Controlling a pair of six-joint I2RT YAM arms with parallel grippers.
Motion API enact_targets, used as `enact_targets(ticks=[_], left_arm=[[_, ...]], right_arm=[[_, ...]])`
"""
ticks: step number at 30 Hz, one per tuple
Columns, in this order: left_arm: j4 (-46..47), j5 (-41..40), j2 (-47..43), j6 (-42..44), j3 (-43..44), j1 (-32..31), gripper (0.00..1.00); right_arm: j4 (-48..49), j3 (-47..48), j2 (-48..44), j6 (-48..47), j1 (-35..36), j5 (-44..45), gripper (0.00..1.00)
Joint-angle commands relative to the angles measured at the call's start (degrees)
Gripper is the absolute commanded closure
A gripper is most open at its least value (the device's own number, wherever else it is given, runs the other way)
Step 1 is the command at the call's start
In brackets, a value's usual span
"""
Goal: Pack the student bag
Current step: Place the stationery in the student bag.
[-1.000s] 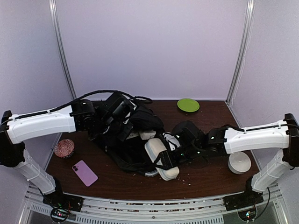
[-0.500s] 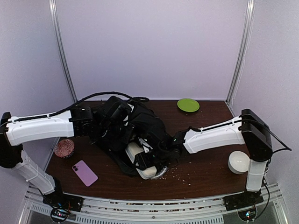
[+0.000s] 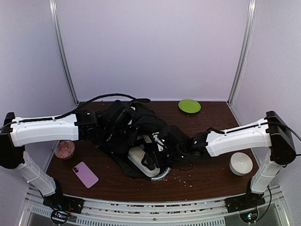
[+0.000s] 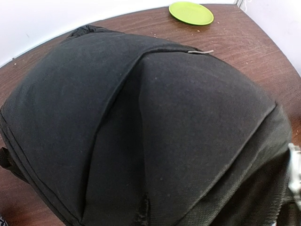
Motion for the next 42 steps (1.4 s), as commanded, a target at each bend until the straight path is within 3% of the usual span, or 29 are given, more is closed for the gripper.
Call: enact_targets(ticks=[1,9,18,25,32,37,42], left_arm=[[7.3,-0.6,0.4,-2.3,2.9,-0.3,1.00],[7.9,0.6,0.2,-5.6,2.4,-0.3,1.00],[8.1,2.1,-0.8,-8.1,1.8,-0.4,1.00],[8.7,2.5,-1.6,-8.5,2.5,-0.3,1.00],[8.6,1.7,-2.5,-8.6,3.1,-0.3,1.00],[8.1,0.4,-4.1,-9.1,3.3,-0.3,1.00],[8.0,1.1,-5.7,-9.1,4.3,-0.3,1.00]], right_arm=[[4.0,-6.8,-6.5,3.0,1.3,2.7,0.07],[16.1,-14.8,-6.1,8.2,4.9,9.5,0.06],[27.4,-15.4,1.5,11.5,6.1,16.3,0.09],[27.4,-12.7,5.5,10.4,6.1,15.3,0.26],[31.5,-16.0,2.0,9.4,6.1,14.9,0.44],[36.7,-17.7,-3.6,5.5,6.1,15.6,0.46],[35.8,-12.8,-2.0,2.4,5.8,15.3,0.47]])
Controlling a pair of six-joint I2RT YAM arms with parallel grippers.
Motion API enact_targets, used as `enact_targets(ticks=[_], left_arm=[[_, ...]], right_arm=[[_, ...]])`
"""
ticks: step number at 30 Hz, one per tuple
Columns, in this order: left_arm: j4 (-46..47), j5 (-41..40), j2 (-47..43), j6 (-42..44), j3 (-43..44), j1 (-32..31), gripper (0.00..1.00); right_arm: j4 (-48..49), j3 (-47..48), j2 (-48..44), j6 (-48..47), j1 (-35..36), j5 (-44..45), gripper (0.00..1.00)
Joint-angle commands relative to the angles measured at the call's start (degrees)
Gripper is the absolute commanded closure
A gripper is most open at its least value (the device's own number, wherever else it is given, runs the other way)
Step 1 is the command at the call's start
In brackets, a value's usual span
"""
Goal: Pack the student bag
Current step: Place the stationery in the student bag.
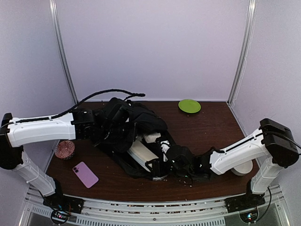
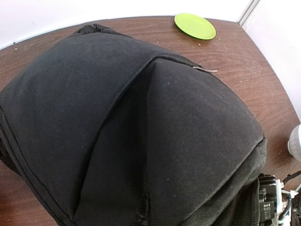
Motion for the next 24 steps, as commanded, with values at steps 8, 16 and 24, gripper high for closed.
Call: enact_targets(ticks=[8,16,24], left_arm=[[8.5,2.5,-6.0,-3.4,3.7,-0.3,1.00],[11.9,4.4,-7.0,-4.5,3.1,-0.3,1.00],[17.3,8.4,-5.4,-6.4,1.2,-0.3,1.00]], right_arm=[[4.4,12.6,5.1,-3.9,-1.4,2.5,0.48],[4.4,19.4,11.6,-3.4,-2.2,4.3,0.48],[10.3,22.9,17.6,-1.7,-2.6,7.4,0.48]])
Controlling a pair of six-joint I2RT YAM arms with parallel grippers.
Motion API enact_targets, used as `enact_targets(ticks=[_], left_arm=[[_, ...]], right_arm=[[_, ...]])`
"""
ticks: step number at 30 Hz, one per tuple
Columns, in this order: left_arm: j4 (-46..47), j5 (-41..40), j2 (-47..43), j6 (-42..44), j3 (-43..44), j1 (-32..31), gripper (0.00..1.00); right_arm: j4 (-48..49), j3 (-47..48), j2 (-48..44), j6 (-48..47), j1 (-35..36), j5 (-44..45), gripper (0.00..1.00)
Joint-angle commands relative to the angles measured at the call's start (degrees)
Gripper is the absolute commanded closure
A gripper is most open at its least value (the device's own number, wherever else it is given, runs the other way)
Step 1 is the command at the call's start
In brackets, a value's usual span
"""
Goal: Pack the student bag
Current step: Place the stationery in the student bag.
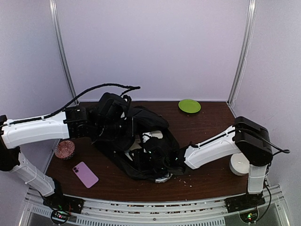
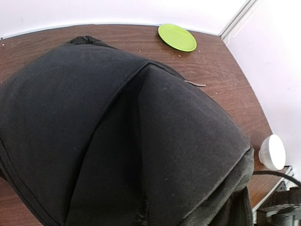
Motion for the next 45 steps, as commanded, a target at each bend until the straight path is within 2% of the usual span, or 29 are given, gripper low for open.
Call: enact_targets(ticks=[1,8,12,18,23,28,32,36,39,42,45], left_arm=[[15.6,4.8,-1.5,-2.8,0.9,-0.4,1.00],[18.4,8.1,1.6,-5.2,-0.3,-1.1,1.00],[19.4,8.2,1.8,-5.9,-1.5,-1.1,1.00],[18.1,5.3,1.5,-4.9,-2.1,-1.0,1.00],[15.6,2.2,1.5,-3.5,-1.8,0.2,1.00],[15.0,1.9,1.2,-3.8,-2.8,3.3,1.00],[15.3,2.5,1.0,-4.3,-2.8,5.5,1.00],[15.3,2.0,0.6,-4.4,-2.5,6.1,1.00],[16.0,2.5,0.9,-4.8,-2.5,6.1,1.00],[16.4,3.7,1.2,-5.4,-2.6,6.1,1.00],[16.5,4.5,1.0,-5.8,-2.8,6.1,1.00]], right_arm=[[10.6,3.2,1.8,1.1,-0.5,5.0,0.48],[16.4,5.6,6.0,2.8,-1.5,7.9,0.47],[15.9,9.3,8.7,3.1,-2.6,5.2,0.44],[10.0,14.0,10.9,-0.1,-3.4,-8.0,0.20],[14.0,3.2,2.6,-0.8,-3.0,-10.2,0.09],[15.5,-5.3,-4.6,-2.7,-2.2,-12.8,0.07],[11.8,-7.5,-7.6,-6.5,-0.7,-13.7,0.07],[14.7,-13.8,-10.7,-4.2,-0.4,-10.9,0.10],[19.8,-17.4,-11.3,0.9,-0.8,-7.7,0.17],[21.3,-16.3,-9.1,5.2,-1.0,-6.8,0.31],[22.3,-13.5,-5.8,7.8,-1.1,-5.6,0.55]])
